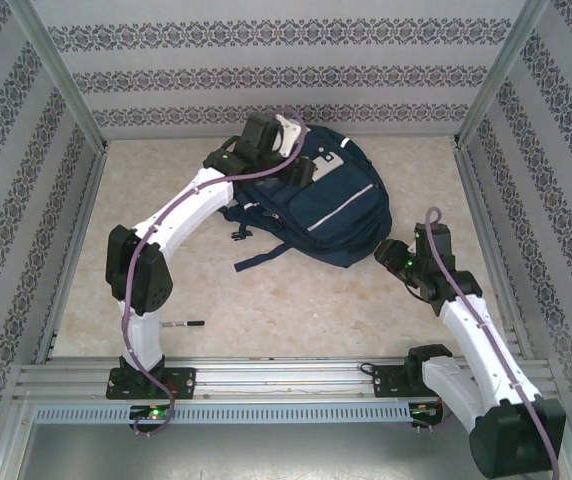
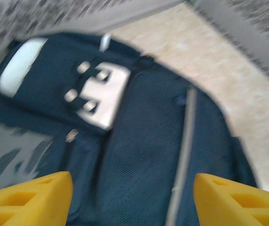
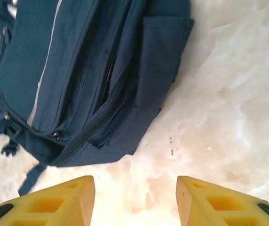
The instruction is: Pack the student bag
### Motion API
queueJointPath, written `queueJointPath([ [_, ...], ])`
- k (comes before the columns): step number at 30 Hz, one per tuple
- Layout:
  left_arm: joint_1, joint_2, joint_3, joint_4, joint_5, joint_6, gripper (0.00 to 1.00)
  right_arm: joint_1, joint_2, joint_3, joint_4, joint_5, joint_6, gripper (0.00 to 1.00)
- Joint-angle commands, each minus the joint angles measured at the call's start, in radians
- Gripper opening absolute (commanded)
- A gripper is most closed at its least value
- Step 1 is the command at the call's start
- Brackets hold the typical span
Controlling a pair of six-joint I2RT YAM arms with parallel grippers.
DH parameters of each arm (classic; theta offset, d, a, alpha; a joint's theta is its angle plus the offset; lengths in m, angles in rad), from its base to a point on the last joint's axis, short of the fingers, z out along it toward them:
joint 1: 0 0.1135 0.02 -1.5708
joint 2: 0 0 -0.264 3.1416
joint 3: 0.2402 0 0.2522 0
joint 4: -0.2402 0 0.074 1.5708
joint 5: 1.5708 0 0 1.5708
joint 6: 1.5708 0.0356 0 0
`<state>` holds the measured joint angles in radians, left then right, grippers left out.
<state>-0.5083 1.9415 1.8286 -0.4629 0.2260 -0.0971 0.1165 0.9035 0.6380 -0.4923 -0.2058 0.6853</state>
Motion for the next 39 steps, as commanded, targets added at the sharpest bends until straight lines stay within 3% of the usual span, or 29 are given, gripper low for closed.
queueJointPath([
  [1, 0.048, 0.038, -0.055, -0.09, -0.096, 0.059, 0.7, 0.077, 0.105, 0.118, -0.053, -0.073, -0.233, 0.51],
  [5, 0.088, 0.127, -0.031, -0.12, -0.133, 0.087, 0.76, 0.185, 0.245, 0.262, -0.082, -0.002, -0.339, 0.56],
  [10, 0.087, 0.265, 0.027, -0.113, -0.144, 0.234, 0.73, 0.218, 0.392, 0.336, -0.003, -0.023, -0.267, 0.57],
  [15, 0.085, 0.331, 0.025, -0.153, -0.117, 0.233, 0.51, 0.195, 0.55, 0.359, 0.073, 0.019, -0.122, 0.54],
  [20, 0.083, 0.196, -0.182, -0.086, -0.045, 0.136, 0.41, 0.184, 0.736, 0.458, 0.106, -0.022, -0.14, 0.49],
  [24, 0.071, 0.078, -0.344, -0.03, -0.003, 0.098, 0.38, 0.172, 0.797, 0.485, 0.127, -0.025, -0.148, 0.47],
  [27, 0.049, -0.052, -0.501, -0.023, 0.081, 0.063, 0.38, 0.12, 0.974, 0.593, 0.195, -0.06, -0.201, 0.4],
  [28, 0.042, -0.079, -0.522, -0.03, 0.112, 0.063, 0.36, 0.112, 1.006, 0.625, 0.196, -0.062, -0.22, 0.4],
  [29, 0.035, -0.103, -0.534, -0.049, 0.148, 0.078, 0.25, 0.106, 1.037, 0.659, 0.193, -0.062, -0.235, 0.39],
  [30, 0.026, -0.117, -0.541, -0.075, 0.169, 0.101, 0.21, 0.096, 1.063, 0.689, 0.193, -0.074, -0.245, 0.39],
  [35, 0.002, -0.205, -0.51, -0.208, 0.088, 0.296, 0.29, 0.041, 1.125, 0.806, 0.172, -0.143, -0.25, 0.38],
  [39, 0.008, -0.268, -0.447, -0.166, 0.04, 0.406, 0.39, 0.037, 1.071, 0.81, 0.145, -0.175, -0.238, 0.39],
])
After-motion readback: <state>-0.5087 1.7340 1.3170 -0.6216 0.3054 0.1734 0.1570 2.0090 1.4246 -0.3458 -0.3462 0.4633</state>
